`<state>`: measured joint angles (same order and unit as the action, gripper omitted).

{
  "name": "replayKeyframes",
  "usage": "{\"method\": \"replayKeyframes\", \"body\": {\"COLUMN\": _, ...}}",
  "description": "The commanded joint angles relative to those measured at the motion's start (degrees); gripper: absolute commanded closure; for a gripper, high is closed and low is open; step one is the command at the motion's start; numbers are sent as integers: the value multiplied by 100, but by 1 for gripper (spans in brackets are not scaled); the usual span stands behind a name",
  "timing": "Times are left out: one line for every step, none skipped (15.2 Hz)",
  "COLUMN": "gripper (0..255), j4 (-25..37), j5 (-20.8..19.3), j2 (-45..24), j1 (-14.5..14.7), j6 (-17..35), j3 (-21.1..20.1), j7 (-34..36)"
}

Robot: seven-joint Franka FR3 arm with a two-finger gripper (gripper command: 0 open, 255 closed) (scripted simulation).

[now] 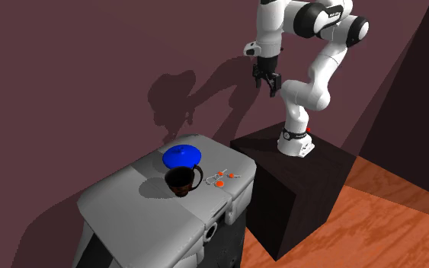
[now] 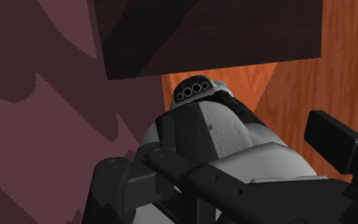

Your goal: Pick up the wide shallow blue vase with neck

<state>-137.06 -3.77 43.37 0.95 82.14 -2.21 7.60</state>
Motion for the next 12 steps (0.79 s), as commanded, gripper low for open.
{"method": "replayKeyframes", "body": {"gripper": 0, "j4": 0, "j5": 0, "j2": 0, "j1": 0, "j6": 0, "j3": 0, "j7": 0}}
{"method": "replayKeyframes", "body": {"gripper": 0, "j4": 43, "j5": -12, "j2": -190, "j1": -13, "j6": 174, "j3": 9, "j7": 7}}
{"method": "replayKeyframes", "body": {"gripper": 0, "j4": 94, "j5": -24, "j2": -384, "j1": -25, "j6": 344, "j3": 18, "j7": 14}}
{"method": "replayKeyframes", "body": {"gripper": 0, "j4": 153, "j5": -36, "j2": -580, "j1": -38, "j6": 508, "j3": 26, "j7": 21}}
{"method": "replayKeyframes", "body": {"gripper": 0, "j4": 220, "j5": -48, "j2": -778, "j1": -50, "j6": 667, "j3": 34, "j7": 28}}
{"method": "replayKeyframes", "body": {"gripper": 0, "j4": 294, "j5": -60, "j2": -978, "j1": -62, "j6": 820, "j3": 42, "j7": 35}}
{"method": "replayKeyframes", "body": {"gripper": 0, "j4": 376, "j5": -71, "j2": -1180, "j1": -74, "j6": 967, "j3": 50, "j7": 41}}
{"method": "replayKeyframes", "body": {"gripper": 0, "j4": 466, "j5": -82, "j2": -1383, "j1": -86, "j6": 1108, "j3": 57, "j7": 48}}
{"method": "replayKeyframes", "body": {"gripper": 0, "j4": 563, "j5": -93, "j2": -1587, "j1": -97, "j6": 1242, "j3": 64, "j7": 55}}
{"method": "replayKeyframes", "body": {"gripper": 0, "j4": 667, "j5": -103, "j2": -1792, "j1": -108, "j6": 1370, "j3": 70, "j7": 62}}
{"method": "replayKeyframes", "body": {"gripper": 0, "j4": 778, "j5": -114, "j2": -1997, "j1": -118, "j6": 1492, "j3": 78, "j7": 68}}
{"method": "replayKeyframes", "body": {"gripper": 0, "j4": 897, "j5": -124, "j2": -2203, "j1": -127, "j6": 1606, "j3": 85, "j7": 75}}
